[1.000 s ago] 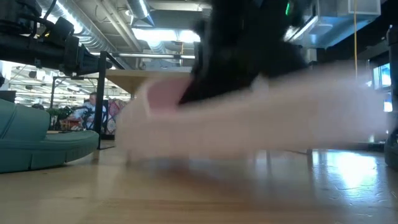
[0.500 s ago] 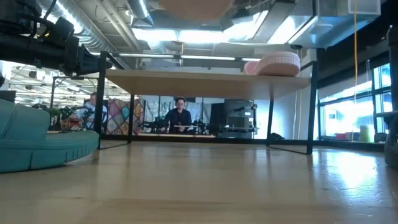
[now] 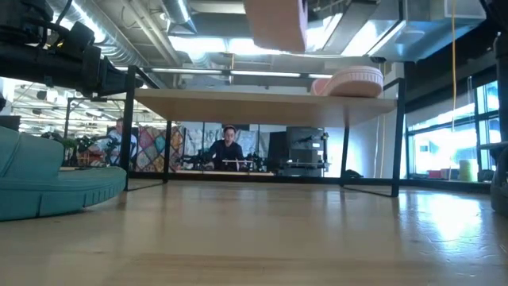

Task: Pick and place slides into the shelf
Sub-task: Put the pink slide on the shelf

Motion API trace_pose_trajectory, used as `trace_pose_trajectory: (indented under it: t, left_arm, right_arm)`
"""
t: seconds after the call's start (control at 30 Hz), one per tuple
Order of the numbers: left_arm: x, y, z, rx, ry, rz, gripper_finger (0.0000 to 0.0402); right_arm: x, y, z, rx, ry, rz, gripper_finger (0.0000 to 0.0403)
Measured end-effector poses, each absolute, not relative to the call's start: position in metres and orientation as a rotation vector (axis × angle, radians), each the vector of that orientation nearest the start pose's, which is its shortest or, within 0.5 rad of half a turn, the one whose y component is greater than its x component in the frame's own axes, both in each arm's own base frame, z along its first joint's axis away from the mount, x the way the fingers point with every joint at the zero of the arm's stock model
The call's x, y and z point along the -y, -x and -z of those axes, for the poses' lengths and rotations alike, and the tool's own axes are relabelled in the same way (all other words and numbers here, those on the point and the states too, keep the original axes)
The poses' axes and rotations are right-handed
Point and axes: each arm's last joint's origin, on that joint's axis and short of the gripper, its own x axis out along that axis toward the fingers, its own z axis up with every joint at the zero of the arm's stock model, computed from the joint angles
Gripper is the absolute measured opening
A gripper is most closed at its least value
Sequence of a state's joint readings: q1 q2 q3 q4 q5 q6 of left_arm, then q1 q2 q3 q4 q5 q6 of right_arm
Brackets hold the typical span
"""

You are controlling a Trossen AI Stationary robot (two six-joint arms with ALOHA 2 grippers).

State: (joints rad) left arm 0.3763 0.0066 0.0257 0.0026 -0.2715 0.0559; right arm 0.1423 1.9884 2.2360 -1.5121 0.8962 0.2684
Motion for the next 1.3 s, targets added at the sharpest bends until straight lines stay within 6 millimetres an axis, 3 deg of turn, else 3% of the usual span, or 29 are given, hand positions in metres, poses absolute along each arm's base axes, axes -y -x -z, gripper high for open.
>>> trace_pose_trajectory:
  t: [0.17,0.33,0.57,0.83,1.03,1.3]
  left_arm:
    - [-0.042,-0.086,-0.172,0.004,-0.055,-0.648,0.0179]
    - [-0.042,-0.086,-0.172,0.004,-0.055,-0.649,0.0179]
    - [-0.042,-0.086,-0.172,0.004,-0.055,-0.649,0.0179]
    - [-0.042,-0.086,-0.172,0.004,-0.055,-0.649,0.0179]
    - [-0.042,-0.086,-0.172,0.005,-0.055,-0.649,0.0179]
    - [-0.042,-0.086,-0.172,0.004,-0.055,-0.649,0.0179]
  right_arm:
    - [-0.005,-0.384,-0.354,-1.123,0.483,0.784,0.0013]
    - [0.006,-0.390,-0.335,-1.184,0.579,0.696,0.0013]
    - [0.023,-0.392,-0.329,-1.169,0.523,0.579,0.0013]
    - [0.025,-0.395,-0.329,-1.156,0.518,0.519,0.0012]
    - [0.024,-0.386,-0.341,-1.102,0.495,0.522,0.0012]
    - [0.024,-0.361,-0.331,-1.006,0.510,0.518,0.0012]
